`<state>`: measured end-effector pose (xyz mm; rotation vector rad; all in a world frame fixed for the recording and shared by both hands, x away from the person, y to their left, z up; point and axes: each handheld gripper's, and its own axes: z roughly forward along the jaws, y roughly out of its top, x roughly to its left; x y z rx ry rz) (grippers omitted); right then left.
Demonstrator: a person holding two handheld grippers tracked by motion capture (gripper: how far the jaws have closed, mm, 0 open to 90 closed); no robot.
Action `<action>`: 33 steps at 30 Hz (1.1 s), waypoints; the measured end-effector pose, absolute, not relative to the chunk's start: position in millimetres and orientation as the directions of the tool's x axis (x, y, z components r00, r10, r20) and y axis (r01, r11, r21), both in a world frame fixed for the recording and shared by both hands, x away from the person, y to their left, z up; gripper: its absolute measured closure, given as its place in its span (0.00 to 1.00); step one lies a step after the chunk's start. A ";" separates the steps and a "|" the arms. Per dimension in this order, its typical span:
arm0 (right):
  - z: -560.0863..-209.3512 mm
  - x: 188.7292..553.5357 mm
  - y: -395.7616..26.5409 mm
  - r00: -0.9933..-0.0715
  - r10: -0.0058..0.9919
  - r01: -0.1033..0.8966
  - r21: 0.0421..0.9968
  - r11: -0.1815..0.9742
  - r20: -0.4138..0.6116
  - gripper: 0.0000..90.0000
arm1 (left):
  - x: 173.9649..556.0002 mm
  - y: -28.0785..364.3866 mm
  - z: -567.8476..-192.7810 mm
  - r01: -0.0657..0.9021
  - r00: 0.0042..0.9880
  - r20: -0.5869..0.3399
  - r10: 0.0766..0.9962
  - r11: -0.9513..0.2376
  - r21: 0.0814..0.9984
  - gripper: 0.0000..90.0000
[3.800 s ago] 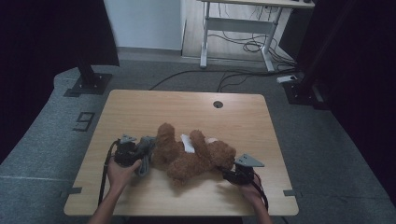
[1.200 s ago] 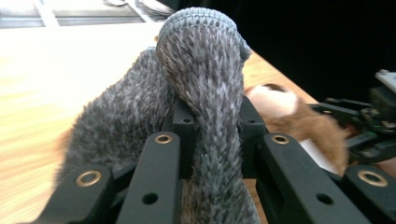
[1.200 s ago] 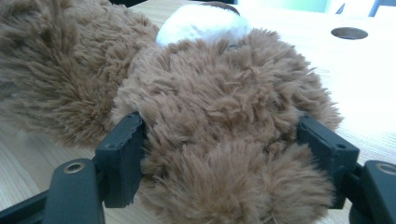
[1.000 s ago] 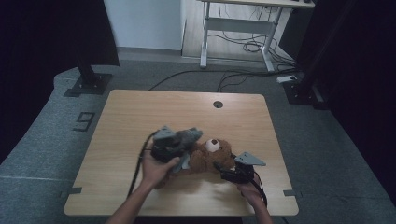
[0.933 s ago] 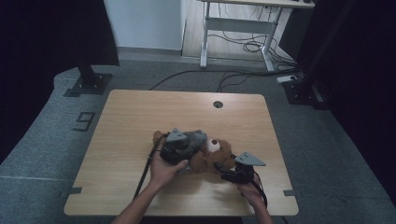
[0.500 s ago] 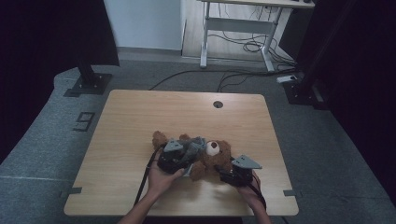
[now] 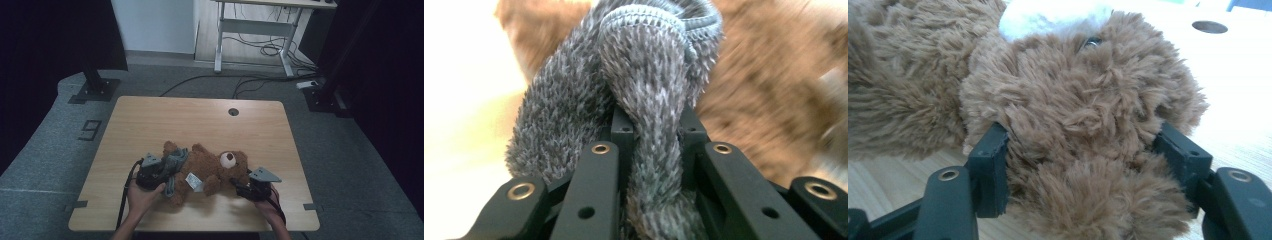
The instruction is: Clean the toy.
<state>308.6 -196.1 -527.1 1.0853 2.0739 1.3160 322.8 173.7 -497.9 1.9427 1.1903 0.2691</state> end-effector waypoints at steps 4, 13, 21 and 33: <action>-527.2 307.9 -197.0 -0.594 0.803 0.377 0.898 0.227 0.046 0.37 | 324.1 175.9 -501.4 0.664 0.529 -0.262 0.807 -0.202 0.720 0.84; -520.4 308.6 -206.7 -0.616 0.778 0.391 0.904 0.171 0.120 0.27 | 328.2 171.3 -503.1 0.667 0.526 -0.255 0.811 -0.207 0.716 0.83; -507.0 327.1 -220.5 -0.579 0.791 0.423 0.903 0.082 0.199 0.19 | 331.4 172.7 -505.5 0.669 0.526 -0.262 0.809 -0.203 0.715 0.83; -530.7 347.8 -199.7 -0.609 0.735 0.593 0.787 0.171 0.299 0.13 | 338.8 165.9 -513.0 0.698 0.529 -0.328 0.783 -0.181 0.693 0.83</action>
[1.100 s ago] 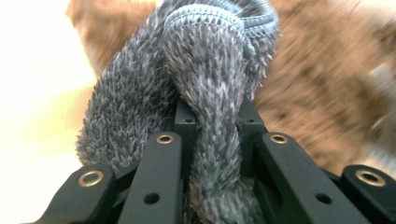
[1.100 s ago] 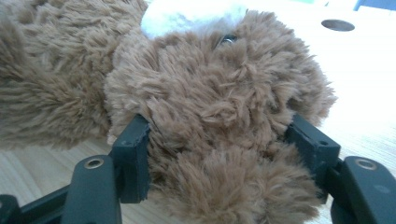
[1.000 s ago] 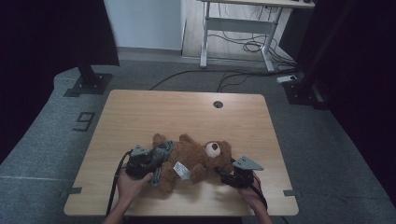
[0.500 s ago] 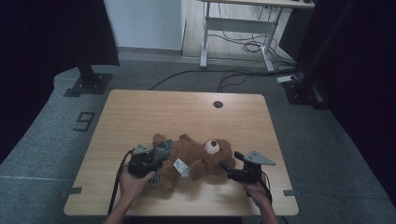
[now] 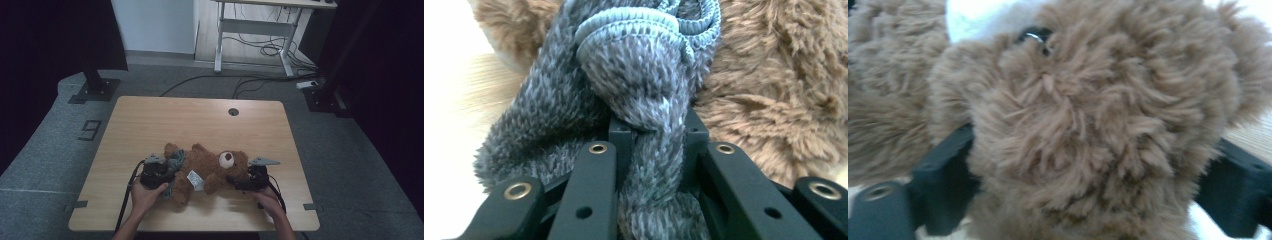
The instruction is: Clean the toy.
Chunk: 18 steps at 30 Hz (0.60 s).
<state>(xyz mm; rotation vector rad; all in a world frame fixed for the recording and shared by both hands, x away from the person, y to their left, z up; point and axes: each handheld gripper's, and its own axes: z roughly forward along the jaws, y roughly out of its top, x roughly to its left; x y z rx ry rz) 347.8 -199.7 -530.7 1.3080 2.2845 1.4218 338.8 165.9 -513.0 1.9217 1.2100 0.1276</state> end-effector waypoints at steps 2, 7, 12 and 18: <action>-530.2 344.8 -198.3 -0.614 0.736 0.581 0.795 0.176 0.286 0.19 | 340.8 165.4 -513.7 0.709 0.522 -0.361 0.773 -0.158 0.687 0.83; -528.7 333.3 -192.5 -0.647 0.738 0.468 0.864 0.187 0.192 0.40 | 344.4 162.7 -513.8 0.712 0.512 -0.422 0.748 -0.096 0.695 0.85; -523.7 331.7 -191.8 -0.644 0.760 0.343 0.921 0.185 0.087 0.43 | 355.8 153.9 -506.3 0.683 0.529 -0.380 0.759 -0.115 0.721 0.85; -522.7 352.3 -198.5 -0.587 0.809 0.305 0.935 0.183 0.034 0.40 | 385.7 141.5 -507.5 0.697 0.507 -0.389 0.769 -0.101 0.710 0.85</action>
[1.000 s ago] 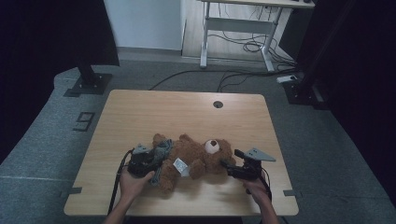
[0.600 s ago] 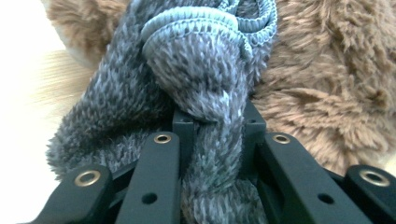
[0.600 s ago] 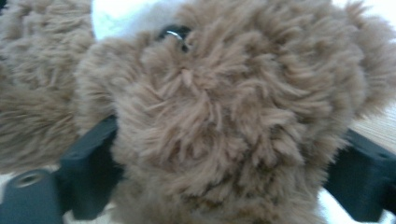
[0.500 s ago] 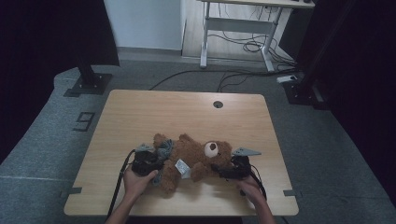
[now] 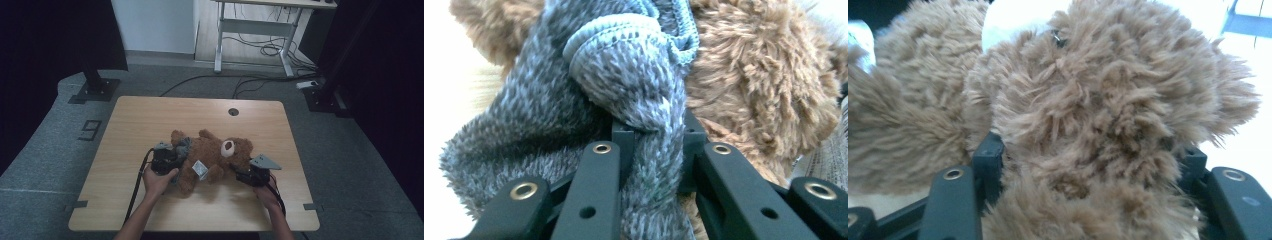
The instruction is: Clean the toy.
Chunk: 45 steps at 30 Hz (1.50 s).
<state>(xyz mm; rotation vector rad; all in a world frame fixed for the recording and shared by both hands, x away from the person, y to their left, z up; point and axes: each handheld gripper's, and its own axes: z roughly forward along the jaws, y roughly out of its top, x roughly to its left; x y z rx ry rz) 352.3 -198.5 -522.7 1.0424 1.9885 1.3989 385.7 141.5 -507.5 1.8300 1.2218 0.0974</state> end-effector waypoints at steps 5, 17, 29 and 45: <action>-533.0 358.8 -208.8 -0.578 0.812 0.356 0.921 0.159 0.083 0.34 | 381.9 146.3 -502.9 0.677 0.519 -0.368 0.771 -0.109 0.728 0.85; -534.6 350.1 -217.7 -0.546 0.832 0.379 0.914 0.147 0.092 0.23 | 332.7 212.5 -474.7 0.589 0.486 -0.195 0.852 -0.154 0.793 0.83; -533.8 346.5 -217.8 -0.542 0.835 0.390 0.909 0.146 0.099 0.21 | 289.4 261.4 -492.4 0.605 0.419 -0.086 0.904 -0.208 0.769 0.82; -532.7 343.1 -221.0 -0.541 0.833 0.399 0.907 0.133 0.116 0.21 | 281.1 270.8 -530.4 0.685 0.375 -0.010 0.927 -0.270 0.676 0.59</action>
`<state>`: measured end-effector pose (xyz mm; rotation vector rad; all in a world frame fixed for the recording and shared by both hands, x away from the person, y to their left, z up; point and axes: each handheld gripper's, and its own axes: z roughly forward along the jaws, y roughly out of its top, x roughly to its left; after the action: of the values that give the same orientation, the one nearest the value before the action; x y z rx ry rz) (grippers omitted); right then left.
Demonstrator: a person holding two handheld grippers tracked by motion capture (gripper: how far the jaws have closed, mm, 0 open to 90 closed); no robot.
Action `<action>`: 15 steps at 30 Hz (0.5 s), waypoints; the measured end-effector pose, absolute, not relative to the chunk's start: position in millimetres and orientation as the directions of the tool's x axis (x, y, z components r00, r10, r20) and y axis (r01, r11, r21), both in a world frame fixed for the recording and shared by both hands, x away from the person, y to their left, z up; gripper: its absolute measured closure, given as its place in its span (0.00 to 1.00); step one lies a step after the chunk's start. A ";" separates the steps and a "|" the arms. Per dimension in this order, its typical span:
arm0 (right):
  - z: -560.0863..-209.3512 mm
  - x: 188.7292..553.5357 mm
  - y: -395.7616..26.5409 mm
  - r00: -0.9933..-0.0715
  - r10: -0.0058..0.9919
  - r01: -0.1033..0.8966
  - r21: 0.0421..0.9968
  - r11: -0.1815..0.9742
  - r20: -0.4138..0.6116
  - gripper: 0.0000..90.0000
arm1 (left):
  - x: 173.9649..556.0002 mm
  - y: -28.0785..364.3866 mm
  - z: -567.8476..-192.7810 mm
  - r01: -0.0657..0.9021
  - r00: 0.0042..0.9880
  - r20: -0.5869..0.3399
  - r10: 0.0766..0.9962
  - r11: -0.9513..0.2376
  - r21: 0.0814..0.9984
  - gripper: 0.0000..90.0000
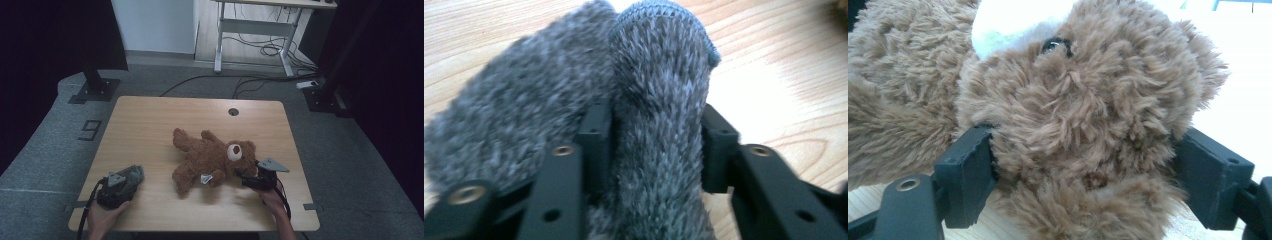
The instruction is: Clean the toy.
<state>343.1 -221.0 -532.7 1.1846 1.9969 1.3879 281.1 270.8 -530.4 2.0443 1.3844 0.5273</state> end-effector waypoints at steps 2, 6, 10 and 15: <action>-532.4 342.9 -221.3 -0.540 0.833 0.400 0.907 0.131 0.118 0.21 | 282.6 270.3 -528.3 0.684 0.385 -0.033 0.922 -0.261 0.681 0.45; -529.5 341.8 -224.4 -0.539 0.832 0.394 0.912 0.113 0.129 0.21 | 279.8 271.1 -520.7 0.646 0.385 -0.047 0.922 -0.233 0.727 0.23; -520.3 337.9 -231.7 -0.534 0.831 0.369 0.927 0.062 0.157 0.21 | 276.5 271.2 -502.7 0.580 0.397 -0.067 0.915 -0.194 0.791 0.18; -513.3 333.2 -236.8 -0.534 0.830 0.351 0.935 0.046 0.160 0.21 | 277.1 263.1 -483.5 0.506 0.396 -0.043 0.917 -0.179 0.844 0.17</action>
<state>333.2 -236.8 -513.3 1.1858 1.9031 1.4961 277.1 263.1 -483.5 1.8264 1.2324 0.6254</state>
